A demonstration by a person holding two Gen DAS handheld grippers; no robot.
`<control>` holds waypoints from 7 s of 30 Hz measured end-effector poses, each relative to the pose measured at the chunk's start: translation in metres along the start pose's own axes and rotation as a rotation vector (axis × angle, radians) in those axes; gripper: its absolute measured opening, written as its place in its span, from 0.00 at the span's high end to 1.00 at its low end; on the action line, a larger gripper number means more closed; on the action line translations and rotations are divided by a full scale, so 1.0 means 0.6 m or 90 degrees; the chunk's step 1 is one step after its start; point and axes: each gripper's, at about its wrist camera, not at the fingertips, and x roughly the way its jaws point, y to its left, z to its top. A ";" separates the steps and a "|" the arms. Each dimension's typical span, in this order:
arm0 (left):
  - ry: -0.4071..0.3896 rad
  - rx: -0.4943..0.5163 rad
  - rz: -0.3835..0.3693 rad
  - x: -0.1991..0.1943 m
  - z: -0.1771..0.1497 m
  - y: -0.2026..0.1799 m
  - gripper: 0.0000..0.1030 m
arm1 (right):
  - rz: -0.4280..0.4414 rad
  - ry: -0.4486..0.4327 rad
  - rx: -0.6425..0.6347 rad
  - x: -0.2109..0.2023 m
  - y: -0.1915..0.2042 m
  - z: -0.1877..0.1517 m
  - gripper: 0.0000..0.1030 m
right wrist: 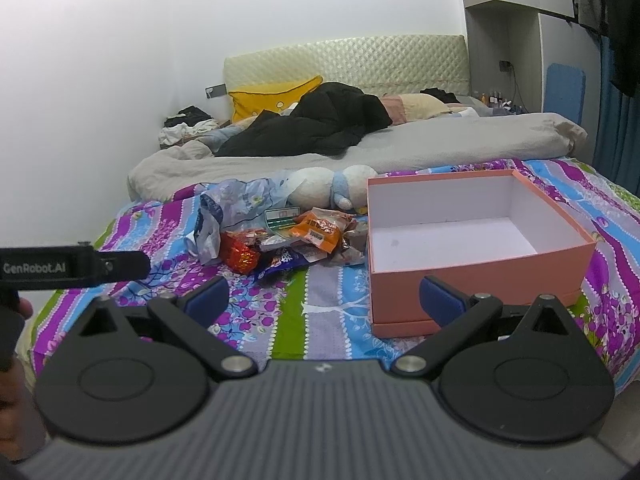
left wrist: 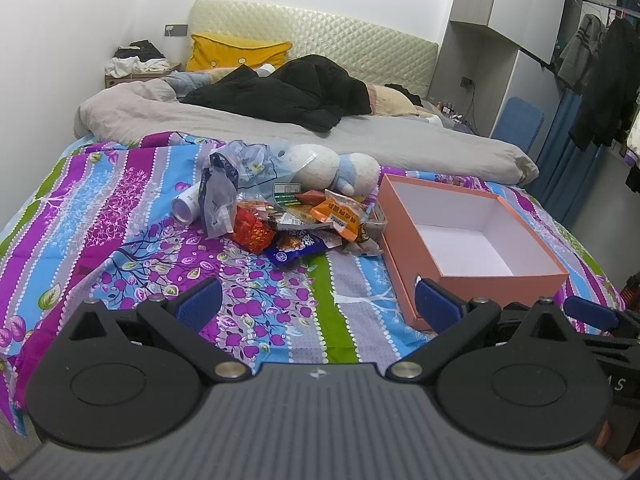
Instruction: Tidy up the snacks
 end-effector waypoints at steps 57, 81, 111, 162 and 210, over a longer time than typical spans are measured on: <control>0.097 -0.132 0.010 0.382 -0.003 0.173 0.01 | 0.050 0.017 -0.014 0.298 0.070 0.027 0.22; 0.071 -0.332 0.026 0.617 0.012 0.210 0.09 | -0.020 0.054 0.010 0.574 0.036 0.072 0.22; 0.055 -0.356 0.058 0.620 0.023 0.207 0.43 | -0.091 0.096 -0.037 0.633 0.017 0.044 0.72; 0.203 -0.188 -0.055 0.369 -0.081 0.113 0.15 | -0.018 0.187 0.046 0.312 -0.026 -0.128 0.17; 0.120 -0.122 0.007 0.385 -0.039 0.079 0.45 | -0.003 0.119 -0.064 0.308 0.023 -0.054 0.31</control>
